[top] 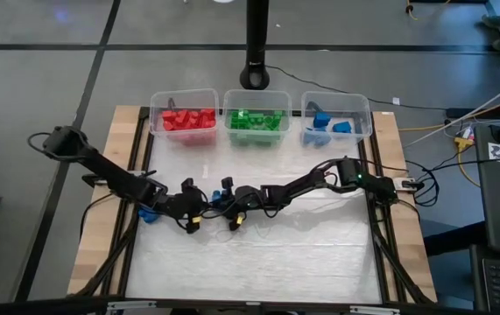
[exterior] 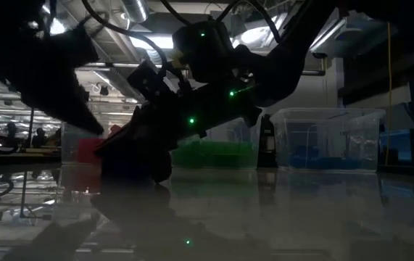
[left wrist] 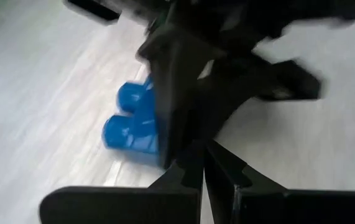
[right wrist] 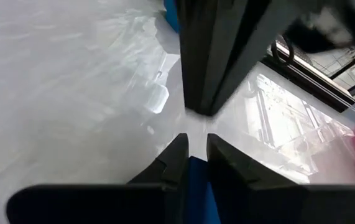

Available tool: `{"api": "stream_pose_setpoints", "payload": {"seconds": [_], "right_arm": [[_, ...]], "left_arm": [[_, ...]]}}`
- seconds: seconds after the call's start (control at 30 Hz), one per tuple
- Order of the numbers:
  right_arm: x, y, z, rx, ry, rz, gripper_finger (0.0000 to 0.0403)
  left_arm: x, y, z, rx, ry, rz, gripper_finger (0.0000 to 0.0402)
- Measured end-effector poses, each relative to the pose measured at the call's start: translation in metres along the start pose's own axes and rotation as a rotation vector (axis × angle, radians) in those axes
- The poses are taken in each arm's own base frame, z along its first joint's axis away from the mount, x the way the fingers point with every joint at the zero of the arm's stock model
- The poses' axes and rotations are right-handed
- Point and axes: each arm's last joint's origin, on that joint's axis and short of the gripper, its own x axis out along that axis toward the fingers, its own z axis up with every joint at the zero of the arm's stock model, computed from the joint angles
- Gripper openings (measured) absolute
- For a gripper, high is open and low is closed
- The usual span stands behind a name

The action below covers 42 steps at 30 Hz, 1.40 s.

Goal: Sort blocks
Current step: Put the blue game piece into the right transparent bin

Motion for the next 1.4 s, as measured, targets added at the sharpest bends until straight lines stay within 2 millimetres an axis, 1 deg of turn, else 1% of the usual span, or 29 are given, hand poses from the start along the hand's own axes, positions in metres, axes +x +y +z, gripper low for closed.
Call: {"api": "stream_pose_setpoints", "payload": {"seconds": [0.07,0.23,0.33,0.4,0.47,0.6,0.67,0.73,0.87,0.93,1.03,1.2,1.33,1.4], "right_arm": [[-0.001,-0.001,0.001,-0.003,0.007,-0.006,0.0058],[-0.003,-0.004,0.007,0.002,0.005,0.002,0.0061],[-0.006,-0.009,0.019,-0.002,-0.003,0.065,0.0083],[-0.01,-0.015,0.029,-0.005,0.042,0.092,0.0114],[-0.014,-0.021,0.039,-0.016,0.114,0.112,0.0156],[-0.021,-0.033,0.052,0.005,0.331,0.018,0.025],[-0.023,-0.035,0.051,0.008,0.383,0.009,0.029],[-0.023,-0.038,0.049,0.036,0.393,0.005,0.0325],[-0.023,-0.042,0.039,0.123,0.362,0.039,0.0371],[-0.023,-0.044,0.035,0.188,0.323,0.085,0.0384],[-0.022,-0.043,0.032,0.24,0.281,0.161,0.0393],[-0.025,-0.042,0.037,0.242,0.271,0.198,0.0393],[-0.026,-0.047,0.04,0.236,0.264,0.223,0.0391],[-0.027,-0.048,0.045,0.243,0.246,0.271,0.0391]], "left_arm": [[-0.006,0.001,0.003,-0.019,0.004,-0.001,0.0004],[-0.016,0.006,0.001,-0.039,0.027,0.01,0.0004],[-0.015,0.01,-0.004,-0.054,0.037,0.038,0.0004],[-0.014,0.011,-0.007,-0.062,0.036,0.054,0.0004],[-0.013,0.013,-0.011,-0.065,0.046,0.061,0.0004],[-0.011,0.012,-0.012,-0.054,0.048,0.064,0.0004],[-0.008,0.011,-0.01,-0.041,0.027,0.056,0.0004],[-0.006,0.01,-0.008,-0.029,0.013,0.051,0.0004],[0.0,0.009,-0.01,-0.008,0.014,0.06,0.0004],[0.005,0.009,-0.011,-0.009,0.016,0.071,0.0004],[0.011,0.009,-0.013,-0.01,0.025,0.085,0.0004],[0.019,0.009,-0.018,-0.001,0.042,0.1,0.0004],[0.025,0.007,-0.02,0.021,0.036,0.098,0.0004],[0.025,0.007,-0.021,0.03,0.045,0.101,0.0004]]}}
